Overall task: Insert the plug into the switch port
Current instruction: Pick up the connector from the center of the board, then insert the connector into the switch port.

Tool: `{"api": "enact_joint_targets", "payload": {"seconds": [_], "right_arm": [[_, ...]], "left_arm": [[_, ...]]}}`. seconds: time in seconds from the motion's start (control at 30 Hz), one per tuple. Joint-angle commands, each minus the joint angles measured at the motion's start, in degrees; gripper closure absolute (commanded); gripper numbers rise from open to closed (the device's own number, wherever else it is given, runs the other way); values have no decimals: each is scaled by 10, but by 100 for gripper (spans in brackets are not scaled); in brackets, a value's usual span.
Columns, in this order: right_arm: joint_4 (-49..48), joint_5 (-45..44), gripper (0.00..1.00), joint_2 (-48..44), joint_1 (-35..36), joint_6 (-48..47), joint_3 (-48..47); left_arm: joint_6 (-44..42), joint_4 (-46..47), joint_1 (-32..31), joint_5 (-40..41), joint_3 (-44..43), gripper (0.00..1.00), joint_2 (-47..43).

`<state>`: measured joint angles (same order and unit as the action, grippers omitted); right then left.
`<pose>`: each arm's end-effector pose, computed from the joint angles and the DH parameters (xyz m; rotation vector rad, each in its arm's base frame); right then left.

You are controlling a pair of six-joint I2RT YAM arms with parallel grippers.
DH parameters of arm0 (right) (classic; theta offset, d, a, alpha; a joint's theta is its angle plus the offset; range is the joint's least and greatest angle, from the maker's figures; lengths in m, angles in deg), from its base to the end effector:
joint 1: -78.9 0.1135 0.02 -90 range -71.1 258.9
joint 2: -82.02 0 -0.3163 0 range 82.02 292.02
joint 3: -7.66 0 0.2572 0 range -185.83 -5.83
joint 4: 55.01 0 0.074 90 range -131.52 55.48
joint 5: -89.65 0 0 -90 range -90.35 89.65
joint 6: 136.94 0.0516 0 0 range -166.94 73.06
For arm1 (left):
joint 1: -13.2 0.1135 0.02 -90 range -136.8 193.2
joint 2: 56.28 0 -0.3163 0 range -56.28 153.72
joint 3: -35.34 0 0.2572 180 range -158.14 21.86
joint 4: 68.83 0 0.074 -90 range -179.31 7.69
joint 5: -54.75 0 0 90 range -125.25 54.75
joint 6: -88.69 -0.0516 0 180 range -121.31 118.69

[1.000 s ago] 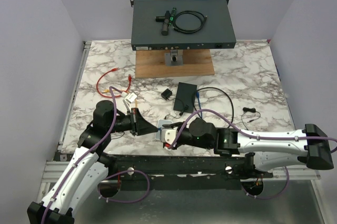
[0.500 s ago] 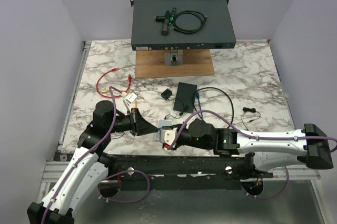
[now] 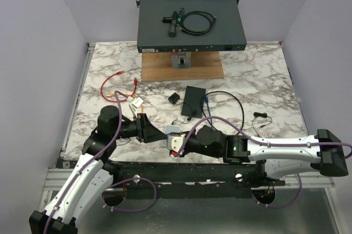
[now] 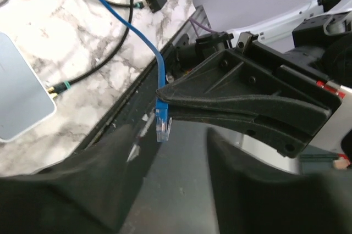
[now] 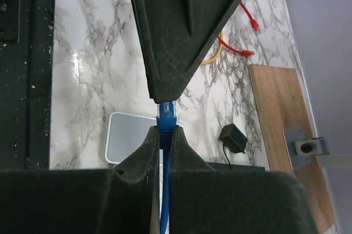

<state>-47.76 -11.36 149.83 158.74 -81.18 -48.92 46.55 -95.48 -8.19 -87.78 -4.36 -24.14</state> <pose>0.0575 0.2650 0.3168 -1.5215 1.1436 0.3612 0.0844 -0.0771 0.2811 0.2282 2.1255 -1.6350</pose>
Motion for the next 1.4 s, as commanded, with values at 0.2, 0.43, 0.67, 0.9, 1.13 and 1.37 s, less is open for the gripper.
{"api": "enact_joint_targets", "payload": {"seconds": [0.2,0.43,0.67,0.9,1.13,1.37], "right_arm": [[102,-110,99,-1,4,56,-14],[129,-187,99,-16,2,88,23],[165,-182,99,32,-22,123,28],[165,-142,99,88,-64,130,24],[135,-106,99,146,-97,140,19],[91,-57,99,166,-115,148,33]], "left_arm": [[-51,-52,3,109,-15,22,-11],[-62,-63,3,187,-4,22,-5],[-47,-33,2,244,28,25,1],[-25,23,-2,284,73,27,21],[-23,78,-26,335,100,30,66],[-31,128,-35,339,110,34,126]]}}
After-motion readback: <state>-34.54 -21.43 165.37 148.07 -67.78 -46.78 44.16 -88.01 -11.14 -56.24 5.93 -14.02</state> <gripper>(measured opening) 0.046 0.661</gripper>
